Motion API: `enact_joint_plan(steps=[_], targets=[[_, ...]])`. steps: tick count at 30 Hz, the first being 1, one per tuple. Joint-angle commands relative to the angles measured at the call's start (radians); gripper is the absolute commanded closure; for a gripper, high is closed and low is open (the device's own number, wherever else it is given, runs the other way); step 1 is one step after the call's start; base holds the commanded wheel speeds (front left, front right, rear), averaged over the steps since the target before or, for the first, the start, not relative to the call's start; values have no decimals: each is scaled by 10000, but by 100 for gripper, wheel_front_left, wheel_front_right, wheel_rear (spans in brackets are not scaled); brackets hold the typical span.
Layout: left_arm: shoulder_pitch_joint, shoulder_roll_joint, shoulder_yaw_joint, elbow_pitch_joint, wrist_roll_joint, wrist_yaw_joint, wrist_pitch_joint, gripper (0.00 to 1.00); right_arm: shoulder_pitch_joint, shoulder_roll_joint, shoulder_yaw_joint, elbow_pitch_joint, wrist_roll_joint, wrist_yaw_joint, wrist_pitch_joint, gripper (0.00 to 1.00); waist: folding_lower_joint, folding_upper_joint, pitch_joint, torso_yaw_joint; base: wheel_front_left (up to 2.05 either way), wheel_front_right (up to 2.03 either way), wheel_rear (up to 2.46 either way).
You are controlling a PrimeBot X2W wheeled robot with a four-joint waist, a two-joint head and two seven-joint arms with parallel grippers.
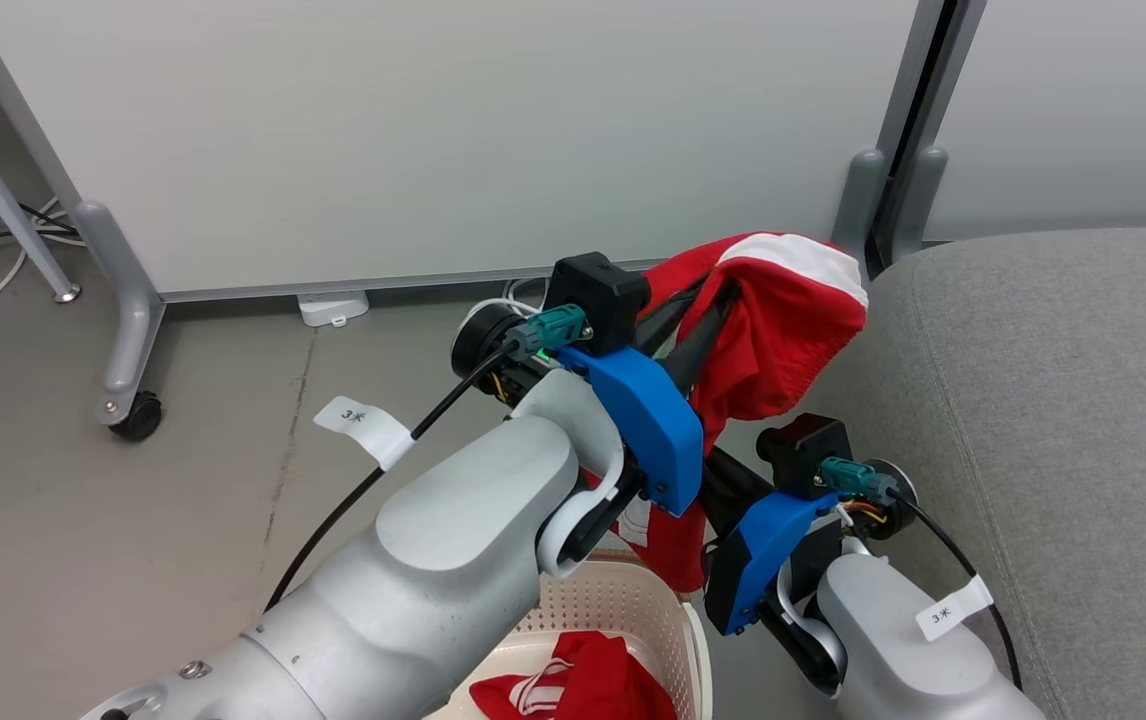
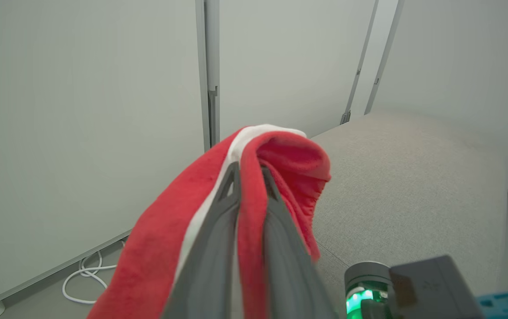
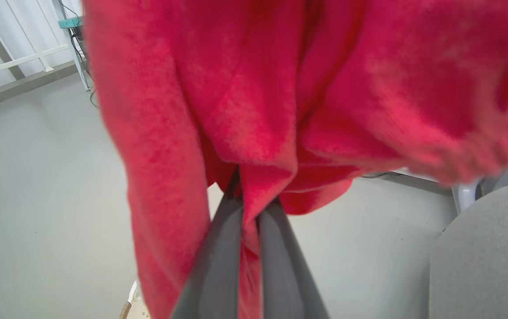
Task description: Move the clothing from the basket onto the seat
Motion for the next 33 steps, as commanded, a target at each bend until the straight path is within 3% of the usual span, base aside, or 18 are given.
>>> enact_joint_plan(steps=[1, 19, 26, 33], targets=[[-141, 7, -5, 76, -54, 1, -29, 0, -147, -22, 44, 33, -2, 1, -84, 100, 0, 0, 6, -20, 0, 0, 0], [-70, 165, 230, 826, -45, 50, -805, 0, -286, -22, 238, 186, 31, 1, -254, 100, 0, 0, 30, -307, 0, 0, 0], [779, 1252, 1007, 300, 209, 200, -1228, 0, -370, -17, 339, -67, -138, 2, -238, 100, 0, 0, 212, -1098, 0, 0, 0], [2562, 2591, 2926, -1536, 1253, 693, -1247, 0, -404, -20, 261, -421, -353, 1, -194, 100, 0, 0, 450, -1980, 0, 0, 0]])
